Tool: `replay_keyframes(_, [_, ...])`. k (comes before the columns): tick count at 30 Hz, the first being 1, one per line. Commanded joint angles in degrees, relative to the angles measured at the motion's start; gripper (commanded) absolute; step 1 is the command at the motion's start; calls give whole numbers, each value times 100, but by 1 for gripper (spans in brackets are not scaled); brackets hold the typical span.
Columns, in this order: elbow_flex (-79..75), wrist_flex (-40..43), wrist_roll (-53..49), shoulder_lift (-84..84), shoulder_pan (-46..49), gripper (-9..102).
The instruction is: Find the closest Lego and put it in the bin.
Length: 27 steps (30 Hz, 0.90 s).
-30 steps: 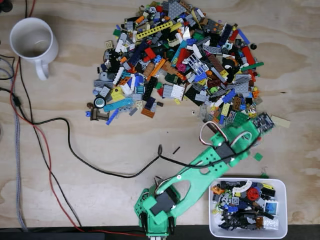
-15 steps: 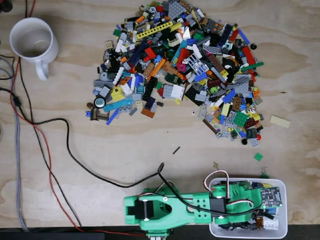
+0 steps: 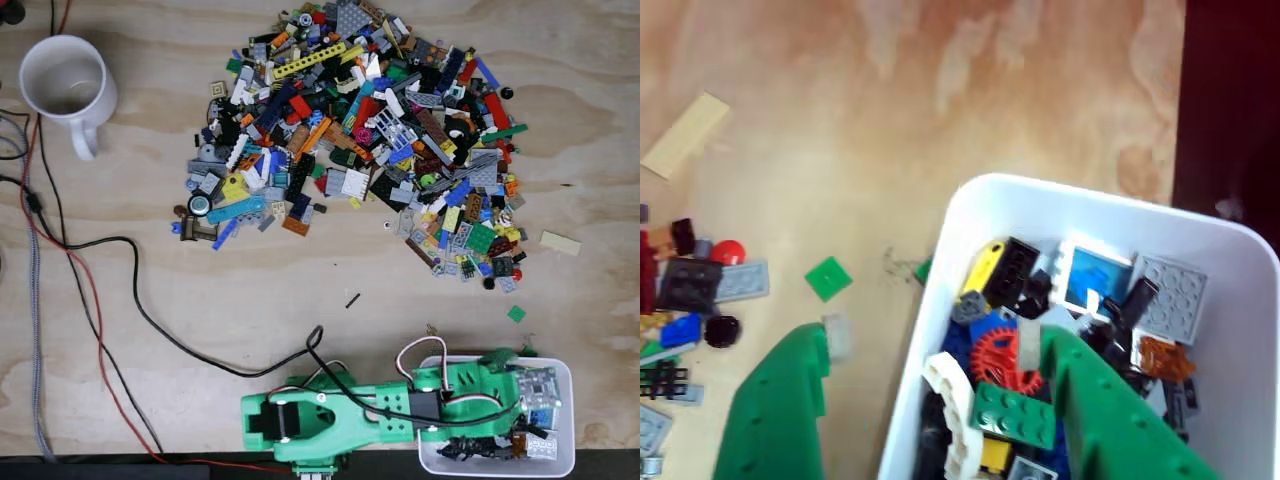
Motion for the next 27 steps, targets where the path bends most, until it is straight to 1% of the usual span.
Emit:
replay_keyframes(1, [-773, -26, 105, 202, -492, 24])
replay_keyframes(3, [-809, 88, 35, 229, -1002, 23])
replay_keyframes(8, [-536, 668, 0, 255, -2769, 23])
replay_keyframes(13, [105, 589, 554, 642, -4649, 23])
replay_keyframes(17, [202, 606, 1107, 606, -5783, 23])
replay_keyframes(21, [272, 492, 1345, 501, -6363, 23])
replay_keyframes(27, [404, 352, 1336, 439, -6469, 22])
